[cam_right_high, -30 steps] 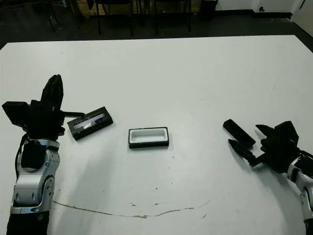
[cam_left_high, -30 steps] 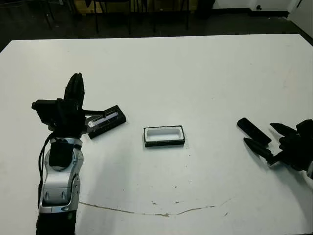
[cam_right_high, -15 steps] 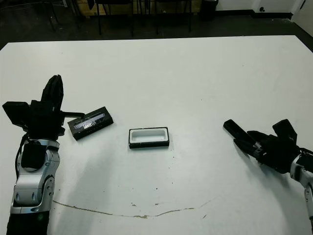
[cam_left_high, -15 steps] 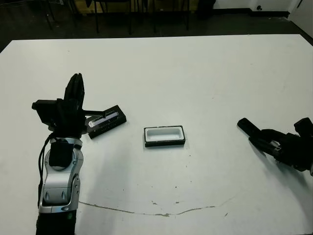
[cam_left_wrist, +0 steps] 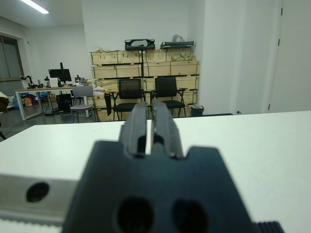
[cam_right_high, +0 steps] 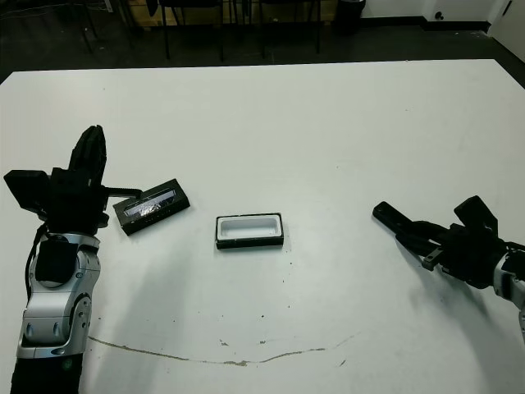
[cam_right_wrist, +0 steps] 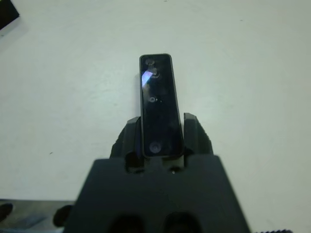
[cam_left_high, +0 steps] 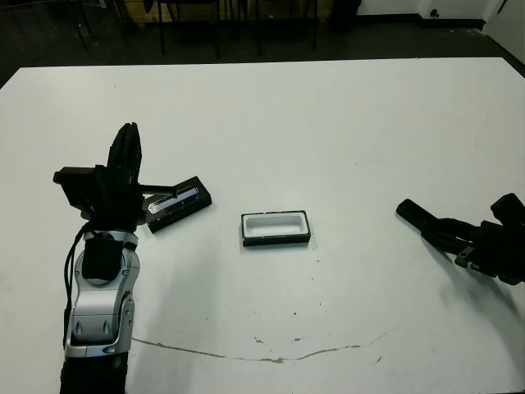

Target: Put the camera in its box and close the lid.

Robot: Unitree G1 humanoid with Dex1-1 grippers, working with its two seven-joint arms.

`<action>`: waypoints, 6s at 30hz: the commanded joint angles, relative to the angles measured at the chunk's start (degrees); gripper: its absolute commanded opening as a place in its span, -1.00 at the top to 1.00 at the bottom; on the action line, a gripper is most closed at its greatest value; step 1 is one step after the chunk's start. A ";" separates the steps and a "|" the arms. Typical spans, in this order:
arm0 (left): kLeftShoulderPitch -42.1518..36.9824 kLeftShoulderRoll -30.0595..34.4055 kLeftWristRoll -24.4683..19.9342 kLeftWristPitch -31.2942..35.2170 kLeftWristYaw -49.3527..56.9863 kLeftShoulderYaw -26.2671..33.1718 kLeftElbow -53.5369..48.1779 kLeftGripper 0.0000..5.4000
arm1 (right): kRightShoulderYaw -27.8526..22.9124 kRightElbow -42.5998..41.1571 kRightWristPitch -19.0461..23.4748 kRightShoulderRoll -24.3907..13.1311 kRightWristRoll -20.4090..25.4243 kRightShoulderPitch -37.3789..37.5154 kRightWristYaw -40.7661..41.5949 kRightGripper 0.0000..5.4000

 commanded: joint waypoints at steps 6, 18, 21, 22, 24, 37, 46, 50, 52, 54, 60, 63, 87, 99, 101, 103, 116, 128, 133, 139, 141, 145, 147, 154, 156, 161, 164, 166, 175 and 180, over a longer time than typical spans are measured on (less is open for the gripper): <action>0.63 0.82 0.40 1.02 0.03 -0.11 0.32 1.00 | -1.93 -5.95 5.06 1.00 2.96 -5.97 -3.02 0.75; 1.09 0.34 0.92 1.79 0.70 -0.62 -0.59 1.00 | 10.01 -19.71 16.32 4.01 5.36 -24.73 -1.41 0.75; 1.30 0.24 0.64 2.20 0.72 -0.62 -0.95 1.00 | 15.72 -21.45 21.07 4.00 3.87 -29.43 -0.36 0.75; 1.33 0.28 0.66 2.12 0.67 -0.66 -0.95 1.00 | 17.74 -21.90 21.76 3.82 2.79 -30.77 0.02 0.75; 1.33 0.35 0.89 1.97 0.67 -0.75 -0.87 1.00 | 21.33 -21.99 23.21 4.12 1.32 -33.32 1.05 0.75; 1.51 0.07 0.96 2.00 0.99 -1.04 -0.92 1.00 | 37.48 -16.98 19.13 7.31 -8.05 -39.81 11.92 0.75; 1.66 -0.14 1.04 1.41 1.01 -1.23 -0.55 1.00 | 39.61 -12.82 16.52 8.58 -10.45 -39.61 16.45 0.75; 1.54 -0.19 1.34 0.72 1.10 -1.39 0.03 1.00 | 40.10 -11.65 15.12 8.82 -11.57 -40.08 18.22 0.75; 1.51 -0.29 1.56 0.64 1.37 -1.41 0.17 1.00 | 39.88 -10.56 14.43 9.12 -11.70 -40.21 19.09 0.75; 1.46 -0.43 1.53 0.78 1.57 -1.42 0.25 1.00 | 39.81 -9.40 13.28 9.31 -12.01 -40.41 19.94 0.75; 1.59 -0.52 1.40 1.20 1.68 -1.55 0.11 1.00 | 40.35 -7.01 11.57 9.99 -12.61 -41.29 23.23 0.75; 1.63 -0.65 1.43 1.26 1.91 -1.56 0.11 1.00 | 40.22 -6.30 11.67 10.44 -12.66 -41.50 24.40 0.75; 1.94 -0.64 1.31 1.03 2.10 -1.72 0.26 1.00 | 40.66 -2.23 6.54 14.75 -16.82 -39.97 23.54 0.75; 1.95 -0.97 1.64 0.71 2.62 -1.97 0.35 1.00 | 41.74 -1.62 6.59 16.02 -18.01 -40.75 25.22 0.75; 1.96 -0.99 1.63 0.67 2.62 -1.95 0.38 1.00 | 41.51 -1.18 6.51 16.19 -17.87 -40.63 25.48 0.75; 1.98 -0.99 1.68 0.63 2.64 -1.92 0.40 1.00 | 41.46 -0.97 6.75 16.32 -17.83 -40.58 25.64 0.75; 2.11 -1.09 1.85 0.93 2.92 -1.75 0.10 1.00 | 42.81 -0.94 5.23 16.01 -18.97 -41.94 28.44 0.69; 2.19 -1.35 1.75 1.22 2.80 -1.99 0.18 1.00 | 38.84 2.94 -2.82 16.65 -17.24 -42.58 29.94 -0.08; 2.12 -1.31 2.29 1.23 3.05 -2.18 0.14 1.00 | 37.31 2.88 -2.70 16.34 -17.63 -42.38 29.15 -0.40; 2.08 -1.21 2.11 1.18 3.01 -2.23 0.17 1.00 | 36.00 1.56 -0.92 16.05 -18.65 -41.29 25.74 -0.79; 2.09 -1.23 1.92 1.17 2.96 -2.20 0.15 1.00 | 35.14 0.92 0.21 15.93 -18.10 -40.99 25.05 -0.93; 2.11 -1.04 1.59 1.06 2.85 -1.81 0.17 1.00 | 28.41 -2.43 2.40 16.22 -14.59 -38.48 19.94 -1.00; 2.12 -0.90 1.39 0.93 2.72 -1.54 0.18 1.00 | 22.96 -6.60 6.00 17.21 -12.72 -35.64 13.29 -1.00; 2.32 -0.41 1.62 1.35 2.53 -1.31 -0.42 1.00 | 9.01 -18.26 11.77 23.21 -6.21 -26.54 -6.93 -0.69; 2.35 -0.25 1.58 1.17 2.40 -1.24 -0.35 1.00 | 7.17 -20.05 12.02 23.93 -4.89 -24.57 -10.13 -0.56; 2.25 -0.17 0.95 1.30 1.96 -1.08 -0.40 1.00 | 6.31 -20.63 8.59 23.26 -4.22 -21.05 -12.91 -0.21; 2.24 0.07 0.76 1.08 1.73 -0.97 -0.30 1.00 | 6.86 -21.32 7.78 22.45 -4.82 -19.19 -13.78 0.00; 2.33 0.19 0.82 1.16 1.72 -0.89 -0.40 1.00 | 7.42 -21.79 7.15 22.19 -5.16 -18.10 -14.01 0.14; 2.52 0.56 0.33 1.19 1.20 -0.36 -0.41 1.00 | 9.30 -24.18 3.99 23.67 -5.56 -12.75 -17.32 0.75; 2.53 1.22 0.11 0.91 0.41 0.25 -0.14 1.00 | 7.66 -26.15 3.60 26.18 -5.04 -8.82 -22.50 1.00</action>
